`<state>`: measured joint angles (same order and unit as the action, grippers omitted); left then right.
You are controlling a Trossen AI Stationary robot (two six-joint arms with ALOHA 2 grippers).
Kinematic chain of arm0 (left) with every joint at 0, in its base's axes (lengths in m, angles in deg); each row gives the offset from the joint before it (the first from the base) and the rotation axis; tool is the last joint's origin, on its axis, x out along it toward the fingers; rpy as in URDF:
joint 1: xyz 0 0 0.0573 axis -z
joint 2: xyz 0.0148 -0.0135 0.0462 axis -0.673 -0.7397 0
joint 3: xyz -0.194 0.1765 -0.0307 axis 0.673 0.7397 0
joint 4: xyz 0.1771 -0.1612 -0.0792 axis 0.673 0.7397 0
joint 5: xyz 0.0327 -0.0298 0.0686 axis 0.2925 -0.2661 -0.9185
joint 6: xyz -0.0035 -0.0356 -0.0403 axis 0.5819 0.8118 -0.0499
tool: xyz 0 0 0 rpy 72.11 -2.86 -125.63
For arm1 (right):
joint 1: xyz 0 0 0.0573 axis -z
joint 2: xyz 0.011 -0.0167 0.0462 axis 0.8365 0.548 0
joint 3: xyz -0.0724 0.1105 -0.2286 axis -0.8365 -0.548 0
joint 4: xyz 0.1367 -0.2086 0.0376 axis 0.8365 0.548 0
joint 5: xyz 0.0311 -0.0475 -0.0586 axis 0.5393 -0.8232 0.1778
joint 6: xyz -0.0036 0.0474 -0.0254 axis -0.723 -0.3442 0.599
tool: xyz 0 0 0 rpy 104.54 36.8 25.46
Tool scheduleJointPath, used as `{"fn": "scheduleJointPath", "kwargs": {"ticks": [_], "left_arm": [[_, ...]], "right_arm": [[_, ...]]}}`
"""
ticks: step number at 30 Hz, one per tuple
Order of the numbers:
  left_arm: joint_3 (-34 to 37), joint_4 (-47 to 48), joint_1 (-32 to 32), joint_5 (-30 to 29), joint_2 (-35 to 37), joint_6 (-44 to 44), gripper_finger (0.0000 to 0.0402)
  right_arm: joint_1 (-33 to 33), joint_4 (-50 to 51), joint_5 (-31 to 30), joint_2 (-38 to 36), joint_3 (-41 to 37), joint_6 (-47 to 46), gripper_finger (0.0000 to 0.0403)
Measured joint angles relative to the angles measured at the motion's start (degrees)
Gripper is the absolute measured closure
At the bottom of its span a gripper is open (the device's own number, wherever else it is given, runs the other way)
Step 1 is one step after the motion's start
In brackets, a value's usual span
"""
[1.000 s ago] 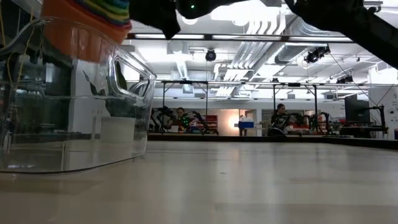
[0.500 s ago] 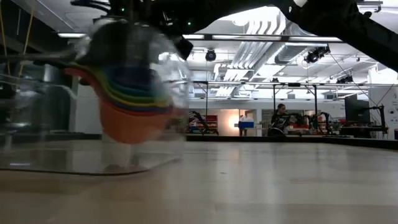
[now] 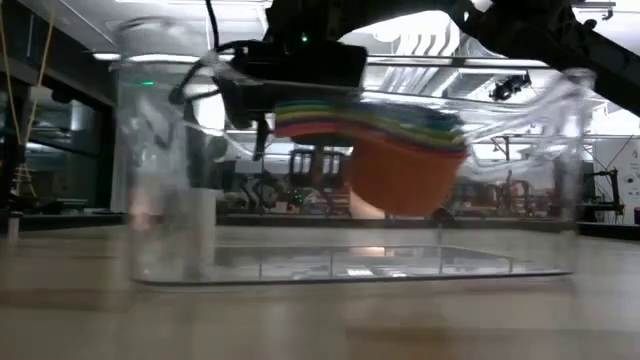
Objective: Nest measuring cups in basket
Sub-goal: Put the stacked measuring cups into the transparent bin
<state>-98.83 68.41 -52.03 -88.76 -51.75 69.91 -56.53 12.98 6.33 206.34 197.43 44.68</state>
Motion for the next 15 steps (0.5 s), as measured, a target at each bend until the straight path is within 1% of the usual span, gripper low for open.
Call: {"fn": "scheduleJointPath", "kwargs": {"ticks": [2,5,9,15], "left_arm": [[0.0,0.0,0.0,-1.0,0.0,0.0,0.0191],[0.0,0.0,0.0,-2.4,0.0,0.0,0.0191],[0.0,0.0,0.0,-2.7,0.0,0.1,0.0191],[0.0,0.0,0.0,-2.7,0.0,0.0,0.0191]], "right_arm": [[0.0,2.4,0.2,0.0,0.0,1.7,0.0342],[0.1,0.8,0.5,-0.4,0.0,1.6,0.0342],[0.5,-3.6,2.2,-1.7,0.0,-2.0,0.0342],[0.8,-11.4,3.7,-7.9,0.0,-8.6,0.0342]]}}
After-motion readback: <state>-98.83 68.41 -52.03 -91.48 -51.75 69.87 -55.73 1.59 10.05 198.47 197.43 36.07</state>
